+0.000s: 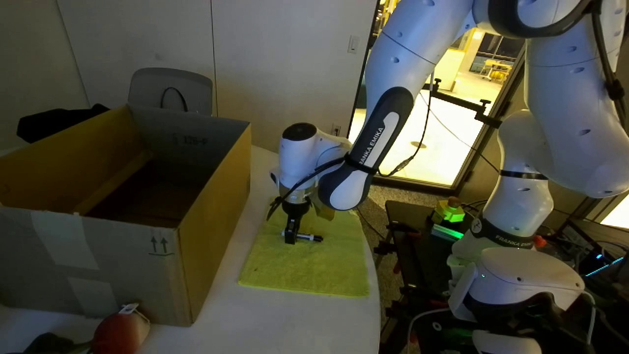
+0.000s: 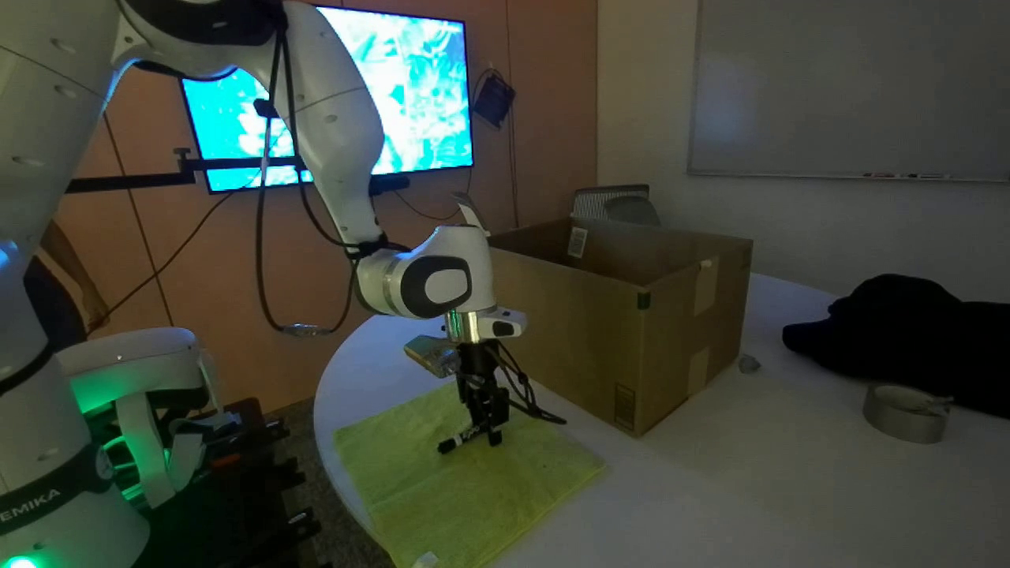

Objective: Put the marker in the yellow towel and wrap the marker, then put the towel in the box

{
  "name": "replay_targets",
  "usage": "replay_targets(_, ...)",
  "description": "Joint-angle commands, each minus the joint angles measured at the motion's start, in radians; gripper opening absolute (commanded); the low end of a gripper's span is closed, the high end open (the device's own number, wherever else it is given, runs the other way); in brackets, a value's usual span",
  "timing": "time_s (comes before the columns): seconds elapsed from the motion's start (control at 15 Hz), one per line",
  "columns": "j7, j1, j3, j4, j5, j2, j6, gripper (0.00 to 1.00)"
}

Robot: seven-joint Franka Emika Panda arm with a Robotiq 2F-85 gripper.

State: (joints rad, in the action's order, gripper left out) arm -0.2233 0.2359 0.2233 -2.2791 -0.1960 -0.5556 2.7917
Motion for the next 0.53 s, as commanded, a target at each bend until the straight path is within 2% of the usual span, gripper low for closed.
replay_targets(0.0,-0.058,0.041,0.046,-0.017,-0.048,0.042,-0.003,0.90)
replay_targets(0.13,-0.063,0.042,0.038,-0.028,-0.053,0.060,0.005,1.00)
replay_targets(0.33,-0.059,0.045,0.000,-0.043,-0.048,0.066,0.046,1.00)
replay_targets(0.47,-0.031,0.032,-0.048,-0.056,-0.026,0.065,0.086,1.00)
